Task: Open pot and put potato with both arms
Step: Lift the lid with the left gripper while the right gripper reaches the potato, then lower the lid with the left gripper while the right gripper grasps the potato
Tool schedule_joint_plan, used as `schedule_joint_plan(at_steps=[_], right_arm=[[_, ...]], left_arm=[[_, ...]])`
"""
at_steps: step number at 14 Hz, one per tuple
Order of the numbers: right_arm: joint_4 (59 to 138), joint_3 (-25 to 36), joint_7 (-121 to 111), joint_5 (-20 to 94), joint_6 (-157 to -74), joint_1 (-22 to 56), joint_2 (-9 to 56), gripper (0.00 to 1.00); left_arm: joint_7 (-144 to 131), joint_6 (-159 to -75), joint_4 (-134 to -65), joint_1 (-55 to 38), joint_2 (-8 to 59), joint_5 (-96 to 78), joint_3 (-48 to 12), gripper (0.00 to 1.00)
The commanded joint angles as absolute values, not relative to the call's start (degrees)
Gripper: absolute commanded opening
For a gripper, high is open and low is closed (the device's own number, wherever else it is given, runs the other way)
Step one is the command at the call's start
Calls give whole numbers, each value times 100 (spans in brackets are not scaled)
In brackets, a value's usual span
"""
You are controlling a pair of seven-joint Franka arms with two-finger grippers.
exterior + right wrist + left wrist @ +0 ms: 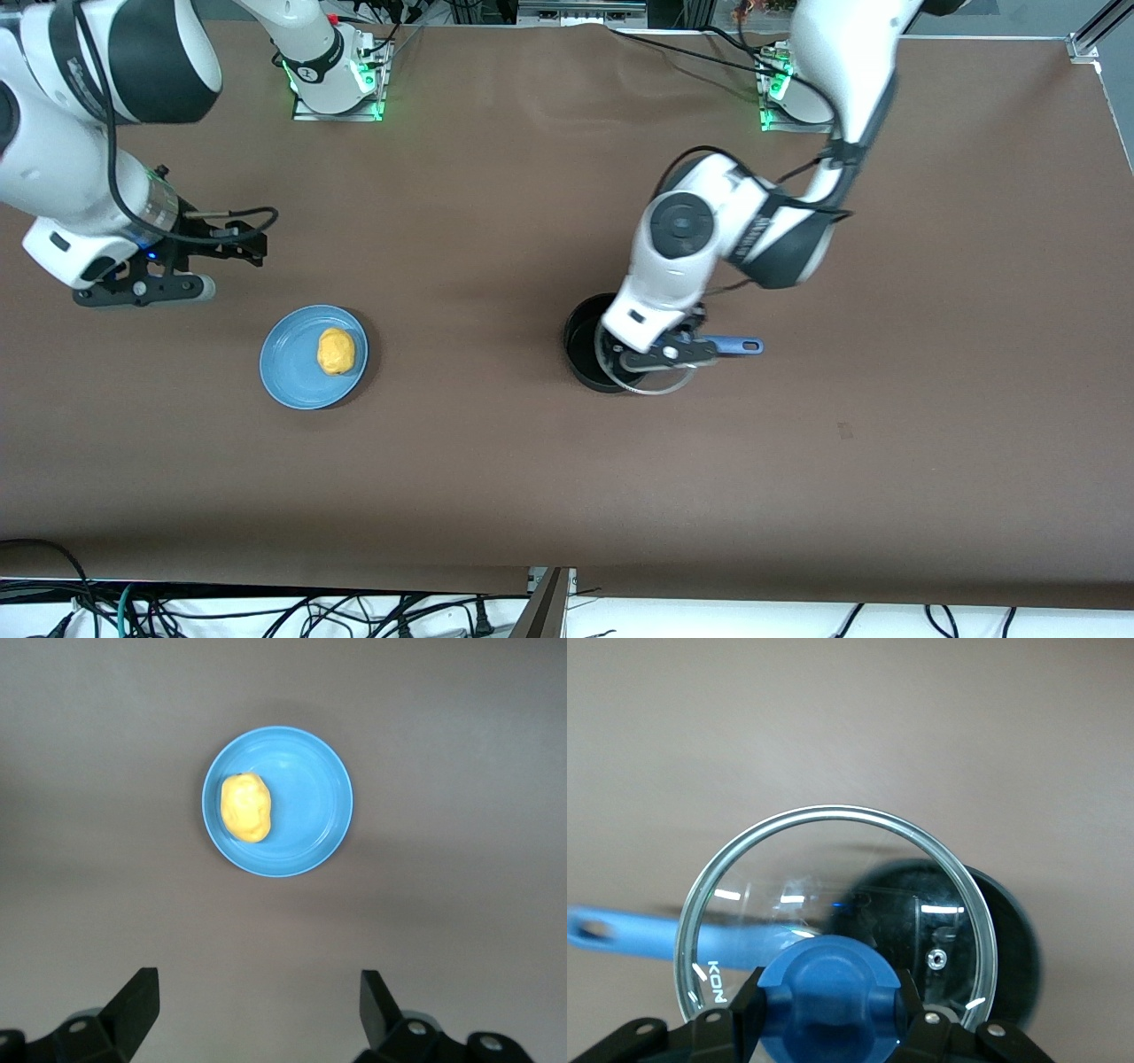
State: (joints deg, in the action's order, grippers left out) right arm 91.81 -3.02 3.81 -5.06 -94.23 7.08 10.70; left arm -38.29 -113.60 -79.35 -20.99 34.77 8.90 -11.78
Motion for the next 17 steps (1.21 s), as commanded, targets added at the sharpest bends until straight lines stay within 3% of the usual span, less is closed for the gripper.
schedule_joint_plan(at_steps=[1, 5, 10, 13, 17], right_arm=[[9097, -281, 282, -597, -9317, 659, 1476, 100], [9324, -202, 97, -624, -10034, 370, 2169, 100], [10695, -211, 220, -536, -11617, 334, 2329, 99], [10705, -246, 220, -413, -12039, 378, 2688, 98], [10670, -272, 220, -54, -12199, 448, 2953, 97]], left_arm=[[-2081, -11005, -8077, -1400, 3094, 459, -1030, 59], [591, -10749, -8252, -1038, 2997, -463, 260, 59], [3985, -10977, -8911, -835, 3076, -1345, 1887, 60], [5226, -11327, -9359, -318, 3198, -1318, 2065, 60], [6319, -11856, -9457, 359, 3577, -1362, 2065, 60]])
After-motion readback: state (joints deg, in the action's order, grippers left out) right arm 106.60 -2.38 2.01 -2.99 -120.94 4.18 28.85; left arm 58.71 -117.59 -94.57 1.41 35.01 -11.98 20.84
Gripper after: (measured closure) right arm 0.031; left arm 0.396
